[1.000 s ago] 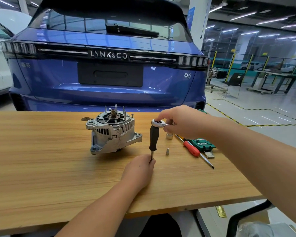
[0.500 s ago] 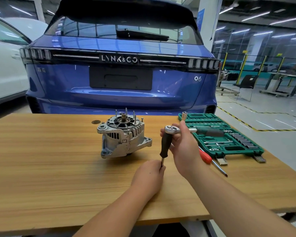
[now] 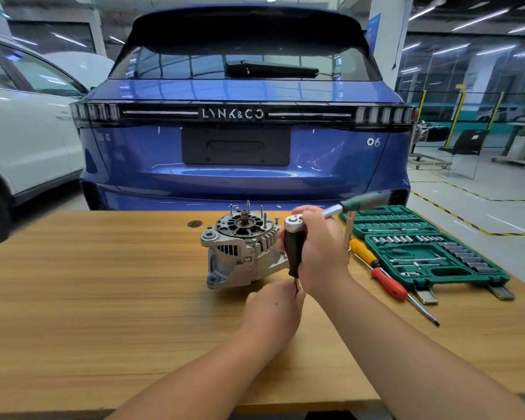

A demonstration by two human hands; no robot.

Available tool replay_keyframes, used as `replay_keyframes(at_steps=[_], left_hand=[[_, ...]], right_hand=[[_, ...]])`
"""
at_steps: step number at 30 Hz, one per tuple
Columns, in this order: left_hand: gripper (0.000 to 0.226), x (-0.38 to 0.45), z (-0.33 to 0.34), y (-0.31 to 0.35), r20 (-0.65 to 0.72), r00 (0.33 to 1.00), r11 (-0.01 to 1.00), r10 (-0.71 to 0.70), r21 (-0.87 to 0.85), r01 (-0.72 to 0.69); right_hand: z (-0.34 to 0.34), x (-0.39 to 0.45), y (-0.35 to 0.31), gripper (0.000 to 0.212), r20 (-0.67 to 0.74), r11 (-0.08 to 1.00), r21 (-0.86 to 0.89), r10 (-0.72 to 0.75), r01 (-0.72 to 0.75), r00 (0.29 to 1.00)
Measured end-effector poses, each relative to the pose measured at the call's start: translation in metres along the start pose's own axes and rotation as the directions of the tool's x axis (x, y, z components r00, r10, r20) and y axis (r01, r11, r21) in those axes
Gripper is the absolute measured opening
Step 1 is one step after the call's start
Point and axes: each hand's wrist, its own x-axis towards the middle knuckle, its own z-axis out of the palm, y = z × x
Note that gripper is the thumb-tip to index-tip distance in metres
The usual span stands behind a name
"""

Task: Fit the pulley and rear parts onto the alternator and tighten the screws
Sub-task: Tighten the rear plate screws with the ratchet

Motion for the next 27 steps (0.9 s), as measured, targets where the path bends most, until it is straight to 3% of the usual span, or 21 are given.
replay_keyframes(at_steps=[5, 8, 10, 13, 16, 24, 27], left_hand=[[0.028, 0.015, -0.049, -0.013, -0.109, 0.982, 0.979, 0.151, 0.151, -0.134], [0.032, 0.020, -0.086, -0.027, -0.296, 0.893, 0.919, 0.340, 0.305, -0.249], [0.047, 0.024, -0.105, -0.045, -0.346, 0.845, 0.880, 0.408, 0.394, -0.264], [0.066, 0.033, -0.120, -0.075, -0.182, 0.947, 0.894, 0.263, 0.415, -0.169], [0.067, 0.033, -0.108, -0.099, -0.070, 0.969, 0.898, 0.236, 0.396, -0.190], [0.047, 0.028, -0.088, -0.102, -0.302, 0.887, 0.902, 0.351, 0.363, -0.233], [0.046, 0.027, -0.085, -0.100, -0.315, 0.883, 0.916, 0.347, 0.316, -0.247]], right_hand=[[0.033, 0.023, -0.032, 0.010, -0.048, 0.994, 0.102, 0.039, -0.034, 0.998], [0.047, 0.038, -0.047, 0.009, -0.108, 0.972, 0.204, 0.140, -0.116, 0.984], [0.052, 0.050, -0.055, 0.013, -0.126, 0.947, 0.273, 0.212, -0.171, 0.969], [0.059, 0.065, -0.068, 0.029, -0.091, 0.934, 0.289, 0.244, -0.209, 0.966], [0.066, 0.075, -0.077, 0.040, -0.041, 0.951, 0.257, 0.185, -0.169, 0.982], [0.085, 0.088, -0.068, 0.042, -0.026, 0.977, 0.177, 0.124, -0.118, 0.992], [0.087, 0.091, -0.060, 0.042, -0.020, 0.980, 0.153, 0.129, -0.125, 0.991]])
